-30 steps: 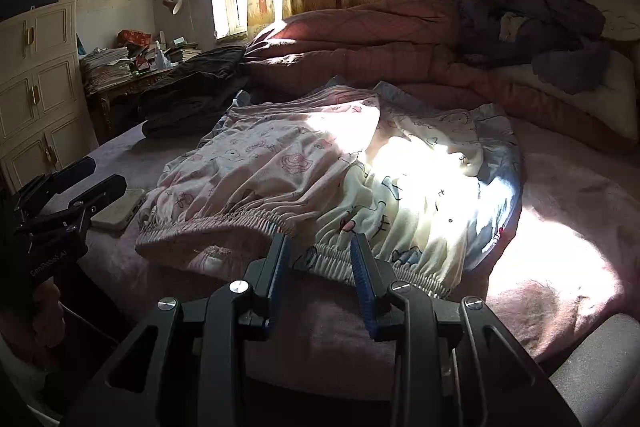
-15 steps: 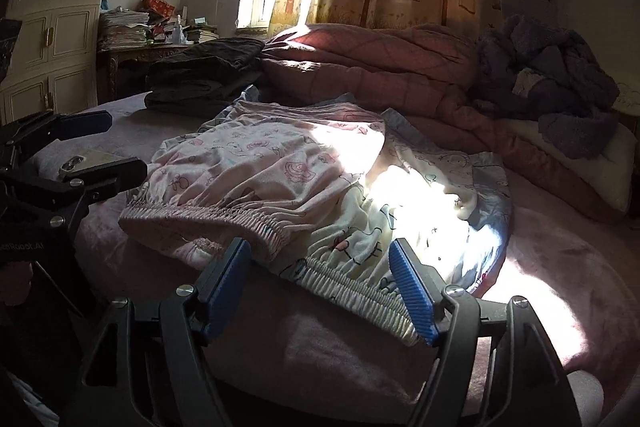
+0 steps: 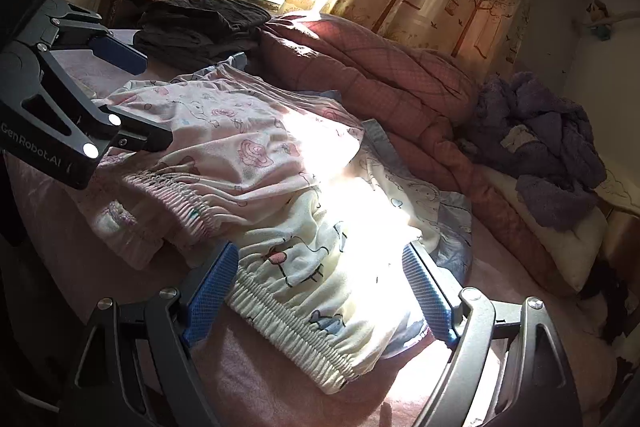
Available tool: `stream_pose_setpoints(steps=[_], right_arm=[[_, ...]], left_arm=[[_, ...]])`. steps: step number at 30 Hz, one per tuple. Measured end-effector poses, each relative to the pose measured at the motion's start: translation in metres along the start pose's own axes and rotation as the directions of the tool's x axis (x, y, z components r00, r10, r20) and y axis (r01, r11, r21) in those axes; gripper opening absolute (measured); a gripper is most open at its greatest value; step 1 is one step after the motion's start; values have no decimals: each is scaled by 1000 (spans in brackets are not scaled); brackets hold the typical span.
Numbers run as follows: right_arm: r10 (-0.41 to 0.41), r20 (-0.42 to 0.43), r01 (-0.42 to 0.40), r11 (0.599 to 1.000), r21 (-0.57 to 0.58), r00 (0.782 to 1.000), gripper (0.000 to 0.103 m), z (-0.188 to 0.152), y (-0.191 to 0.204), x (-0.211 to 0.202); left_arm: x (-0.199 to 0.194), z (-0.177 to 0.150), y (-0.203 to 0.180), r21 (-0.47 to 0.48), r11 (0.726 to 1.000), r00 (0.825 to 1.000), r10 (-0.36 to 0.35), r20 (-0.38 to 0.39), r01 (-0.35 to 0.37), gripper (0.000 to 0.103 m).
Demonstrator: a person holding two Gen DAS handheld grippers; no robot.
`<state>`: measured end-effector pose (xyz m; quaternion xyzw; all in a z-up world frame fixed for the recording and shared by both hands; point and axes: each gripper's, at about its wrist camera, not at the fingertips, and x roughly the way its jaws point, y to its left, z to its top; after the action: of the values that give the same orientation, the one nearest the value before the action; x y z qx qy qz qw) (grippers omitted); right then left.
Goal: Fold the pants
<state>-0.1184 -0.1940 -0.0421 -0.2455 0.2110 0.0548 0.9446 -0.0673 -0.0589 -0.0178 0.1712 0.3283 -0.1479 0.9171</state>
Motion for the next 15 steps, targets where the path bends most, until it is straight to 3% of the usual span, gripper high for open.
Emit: stream_pose_setpoints(steps=[6, 11, 15], right_arm=[[40, 27, -36, 991, -132, 999, 85, -1, 21, 1], [97, 66, -78, 964, -253, 993, 85, 7, 40, -4], [167, 96, -119, 916, -384, 981, 85, 12, 59, -6]], left_arm=[[21, -5, 23, -139, 980, 986, -151, -71, 140, 86], [20, -6, 24, -135, 979, 985, -164, -58, 155, 86], [12, -5, 32, -139, 972, 981, -193, -24, 188, 83]])
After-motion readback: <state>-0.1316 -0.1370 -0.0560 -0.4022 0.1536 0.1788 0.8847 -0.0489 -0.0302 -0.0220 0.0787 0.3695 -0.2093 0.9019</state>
